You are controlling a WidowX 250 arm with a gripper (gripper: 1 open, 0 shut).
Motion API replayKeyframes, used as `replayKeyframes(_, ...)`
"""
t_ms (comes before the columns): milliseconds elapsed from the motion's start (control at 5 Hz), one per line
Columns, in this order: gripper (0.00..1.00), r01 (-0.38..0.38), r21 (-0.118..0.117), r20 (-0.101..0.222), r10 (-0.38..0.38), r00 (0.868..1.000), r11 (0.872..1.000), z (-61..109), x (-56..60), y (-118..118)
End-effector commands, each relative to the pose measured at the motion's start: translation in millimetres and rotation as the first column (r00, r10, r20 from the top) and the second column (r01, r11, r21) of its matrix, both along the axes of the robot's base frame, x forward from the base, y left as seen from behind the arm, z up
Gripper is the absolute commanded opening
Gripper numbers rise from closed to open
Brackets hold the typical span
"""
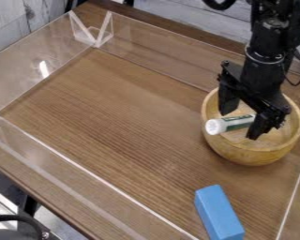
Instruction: Remove the green marker from inside the brown bowl and put it on the table
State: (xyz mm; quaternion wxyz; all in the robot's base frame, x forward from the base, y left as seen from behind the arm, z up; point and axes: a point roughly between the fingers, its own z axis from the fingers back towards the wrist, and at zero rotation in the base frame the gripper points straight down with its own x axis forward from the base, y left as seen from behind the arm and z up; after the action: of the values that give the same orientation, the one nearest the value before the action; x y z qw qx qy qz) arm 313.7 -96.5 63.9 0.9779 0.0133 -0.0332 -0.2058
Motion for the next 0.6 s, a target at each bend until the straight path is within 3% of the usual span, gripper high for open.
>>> replayKeyframes(0,1.0,0.01,-0.014,0.057,-0.01,0.998,1.0,15.9,8.5,-5.6)
replayKeyframes(400,1.0,0.006,-0.014,0.054,-0.005,0.999,1.0,15.0,7.8,-5.9)
